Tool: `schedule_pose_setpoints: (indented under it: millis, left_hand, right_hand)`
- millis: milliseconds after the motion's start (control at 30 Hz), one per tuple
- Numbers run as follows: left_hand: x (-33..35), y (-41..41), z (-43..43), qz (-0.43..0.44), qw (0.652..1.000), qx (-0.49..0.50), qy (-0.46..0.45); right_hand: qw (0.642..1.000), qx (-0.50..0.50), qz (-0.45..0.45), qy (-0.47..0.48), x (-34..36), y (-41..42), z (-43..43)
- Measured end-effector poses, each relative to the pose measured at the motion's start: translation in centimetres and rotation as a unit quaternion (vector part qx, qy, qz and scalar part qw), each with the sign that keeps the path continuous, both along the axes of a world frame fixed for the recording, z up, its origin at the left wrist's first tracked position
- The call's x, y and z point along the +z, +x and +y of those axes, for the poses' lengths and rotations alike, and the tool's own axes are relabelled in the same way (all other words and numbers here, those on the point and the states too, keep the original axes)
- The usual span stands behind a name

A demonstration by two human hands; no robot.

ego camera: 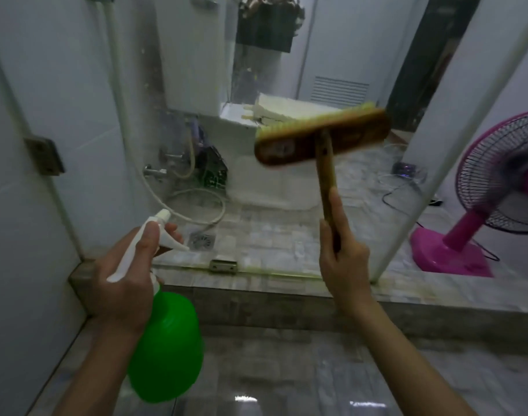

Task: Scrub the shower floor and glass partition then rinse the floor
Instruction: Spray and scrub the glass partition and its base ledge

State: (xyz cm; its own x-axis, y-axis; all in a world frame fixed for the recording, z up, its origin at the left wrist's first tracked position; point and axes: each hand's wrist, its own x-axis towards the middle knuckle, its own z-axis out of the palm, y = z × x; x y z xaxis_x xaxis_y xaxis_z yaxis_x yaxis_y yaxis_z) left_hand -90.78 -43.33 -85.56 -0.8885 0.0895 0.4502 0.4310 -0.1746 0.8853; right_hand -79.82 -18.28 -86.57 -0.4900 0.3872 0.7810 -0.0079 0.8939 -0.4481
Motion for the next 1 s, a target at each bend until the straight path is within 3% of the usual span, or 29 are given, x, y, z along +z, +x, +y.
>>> schedule_pose_setpoints:
  millis: [100,200,300,467,567,767,867,1000]
  left_hand:
    - [0.4,0.5,1.0,-0.002,1.000,-0.017,-0.004]
    - [1.0,1.0,1.6,-0.012,0.999,-0.041,-0.007]
    - [0.6,1.4,2.0,-0.003,0.998,-0.054,-0.024]
    - [0.0,1.7,3.1,-0.003,0.998,-0.063,-0.024]
    - [-0.2,1.4,3.8,-0.004,0.997,-0.063,-0.032]
    - [-1.8,1.8,4.2,0.001,0.998,-0.059,-0.026]
    - [-2.7,1.6,3.7,-0.025,0.998,-0.057,-0.030]
    - [-3.7,1.2,3.1,-0.050,0.998,-0.035,-0.018]
  right_hand:
    - [0.999,-0.015,0.023,-0.025,-1.5,0.1,0.5]
    - [0.986,-0.051,-0.034,-0.158,-8.8,5.4,-0.3]
    - [0.969,-0.079,-0.067,-0.224,-10.1,8.6,-1.1]
    - [0.979,-0.080,0.105,-0.157,-0.1,4.2,3.4]
    - [0.977,-0.099,0.130,-0.138,0.4,3.7,5.1]
    - [0.958,-0.111,-0.080,-0.250,-16.1,12.0,0.3]
    - [0.938,-0.117,-0.082,-0.317,-18.3,10.2,-2.4]
    - [0.925,0.013,-0.215,-0.314,-18.8,4.7,-8.9]
